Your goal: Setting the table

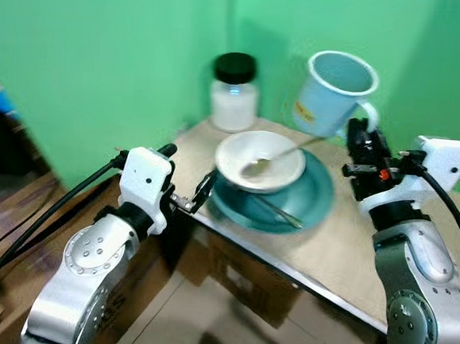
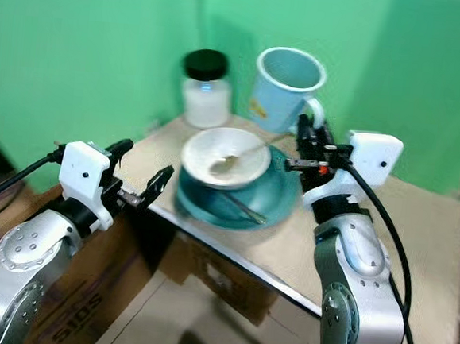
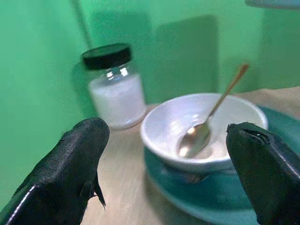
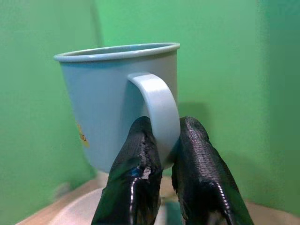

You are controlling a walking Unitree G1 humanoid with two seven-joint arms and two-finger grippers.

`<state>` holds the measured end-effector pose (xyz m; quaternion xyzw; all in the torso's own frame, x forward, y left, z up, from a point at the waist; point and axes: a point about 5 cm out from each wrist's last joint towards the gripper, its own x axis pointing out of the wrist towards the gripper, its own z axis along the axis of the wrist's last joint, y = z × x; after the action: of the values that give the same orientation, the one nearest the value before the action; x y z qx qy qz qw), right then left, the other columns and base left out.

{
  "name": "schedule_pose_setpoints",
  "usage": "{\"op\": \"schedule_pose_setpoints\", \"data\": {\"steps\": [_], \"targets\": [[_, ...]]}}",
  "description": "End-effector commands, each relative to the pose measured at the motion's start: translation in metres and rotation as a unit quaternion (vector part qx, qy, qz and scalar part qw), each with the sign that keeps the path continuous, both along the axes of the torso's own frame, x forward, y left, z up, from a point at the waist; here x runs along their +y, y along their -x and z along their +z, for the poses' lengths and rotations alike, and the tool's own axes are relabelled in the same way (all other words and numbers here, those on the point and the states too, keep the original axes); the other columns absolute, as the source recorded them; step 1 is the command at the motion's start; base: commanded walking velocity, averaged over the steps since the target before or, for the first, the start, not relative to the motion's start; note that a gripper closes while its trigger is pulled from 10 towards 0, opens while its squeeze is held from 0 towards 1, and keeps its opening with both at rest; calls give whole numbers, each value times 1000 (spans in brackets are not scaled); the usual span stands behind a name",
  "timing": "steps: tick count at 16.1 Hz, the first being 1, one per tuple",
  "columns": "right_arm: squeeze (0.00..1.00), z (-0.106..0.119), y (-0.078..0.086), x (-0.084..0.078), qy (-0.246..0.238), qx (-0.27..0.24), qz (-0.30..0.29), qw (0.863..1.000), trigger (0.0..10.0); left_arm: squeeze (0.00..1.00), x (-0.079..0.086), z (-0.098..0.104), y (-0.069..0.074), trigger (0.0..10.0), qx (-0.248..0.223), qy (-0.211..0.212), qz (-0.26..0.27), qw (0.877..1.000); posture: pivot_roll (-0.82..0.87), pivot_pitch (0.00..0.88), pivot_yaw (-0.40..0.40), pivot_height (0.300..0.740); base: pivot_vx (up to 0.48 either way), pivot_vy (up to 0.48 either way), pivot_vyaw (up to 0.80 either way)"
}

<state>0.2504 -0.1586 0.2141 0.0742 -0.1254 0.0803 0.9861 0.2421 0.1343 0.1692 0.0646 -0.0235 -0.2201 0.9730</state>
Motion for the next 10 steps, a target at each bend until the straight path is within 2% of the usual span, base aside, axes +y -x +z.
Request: {"op": "schedule_pose_setpoints", "data": {"steps": [1, 3, 7, 10], "targets": [[0, 1, 0, -3, 1, -5, -17, 1000, 10000, 0, 1, -1, -2, 10000, 0, -7, 8, 1000, 101, 0, 72, 740, 0, 0, -800], [0, -1, -2, -3, -26, 3, -17, 1000, 10000, 0, 2, 0, -3, 10000, -2, -7, 12, 1000, 110, 0, 70, 740, 0, 0, -800], [0, -3, -2, -1, -11, 0, -20, 1000, 10000, 0, 5, -1, -2, 10000, -2, -8, 17, 1000, 112, 0, 70, 740, 0, 0, -800], [0, -2, -2, 0, -20, 2, -17, 1000, 10000, 0, 5, 0, -4, 10000, -2, -10, 18, 1000, 108, 0, 74, 740, 0, 0, -800]]}}
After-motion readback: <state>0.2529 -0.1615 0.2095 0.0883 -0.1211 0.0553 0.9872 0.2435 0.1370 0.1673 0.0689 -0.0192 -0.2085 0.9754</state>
